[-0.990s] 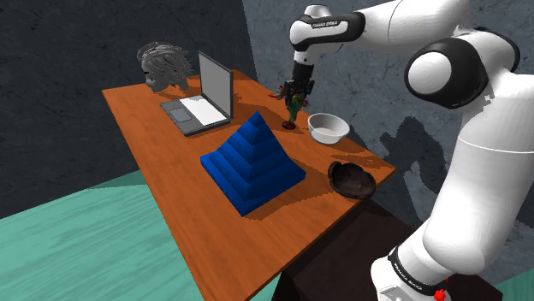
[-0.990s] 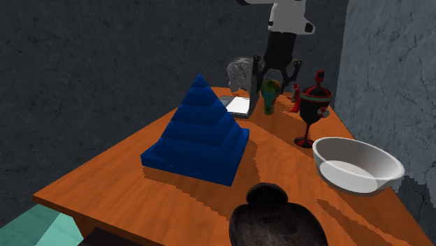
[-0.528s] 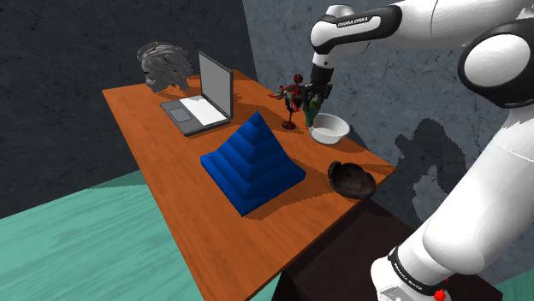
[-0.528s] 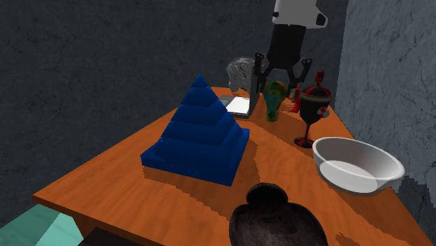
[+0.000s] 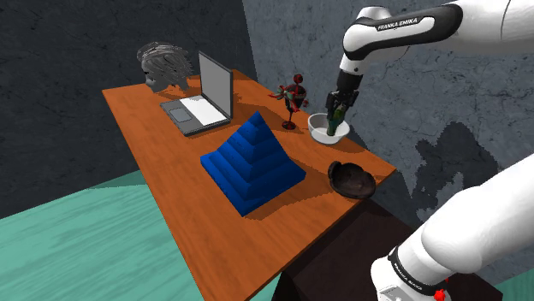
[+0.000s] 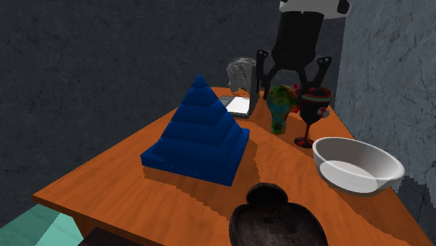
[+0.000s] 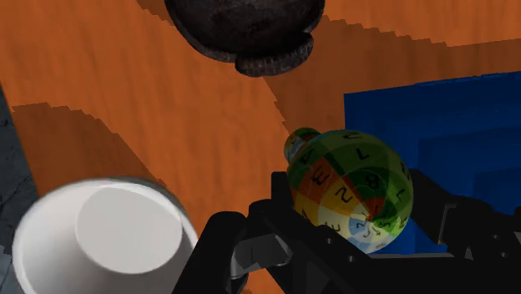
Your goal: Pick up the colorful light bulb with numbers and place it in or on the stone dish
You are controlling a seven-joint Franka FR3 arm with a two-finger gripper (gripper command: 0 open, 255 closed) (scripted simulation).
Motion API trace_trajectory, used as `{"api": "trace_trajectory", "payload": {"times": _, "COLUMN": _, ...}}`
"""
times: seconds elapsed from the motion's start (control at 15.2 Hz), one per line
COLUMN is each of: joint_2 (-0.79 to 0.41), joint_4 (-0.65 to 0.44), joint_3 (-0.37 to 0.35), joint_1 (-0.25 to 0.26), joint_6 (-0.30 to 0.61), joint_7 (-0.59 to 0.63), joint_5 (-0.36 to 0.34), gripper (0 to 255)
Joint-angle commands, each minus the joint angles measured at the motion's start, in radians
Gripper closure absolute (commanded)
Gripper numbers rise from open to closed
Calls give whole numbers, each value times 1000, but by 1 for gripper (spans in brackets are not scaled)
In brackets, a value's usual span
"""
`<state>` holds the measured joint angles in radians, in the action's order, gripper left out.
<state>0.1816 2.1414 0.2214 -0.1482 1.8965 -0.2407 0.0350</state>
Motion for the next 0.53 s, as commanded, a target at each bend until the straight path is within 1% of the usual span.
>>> {"api": "trace_trajectory", "payload": {"times": 0.0, "joint_2": 72, "joint_4": 71, "joint_3": 9, "joint_1": -13, "joint_6": 1, "joint_7": -11, "joint_5": -20, "gripper": 255}}
{"api": "trace_trajectory", "payload": {"times": 0.46, "joint_2": 326, "joint_4": 268, "joint_3": 42, "joint_1": -78, "joint_6": -54, "joint_7": -57, "joint_5": -97, "gripper": 255}}
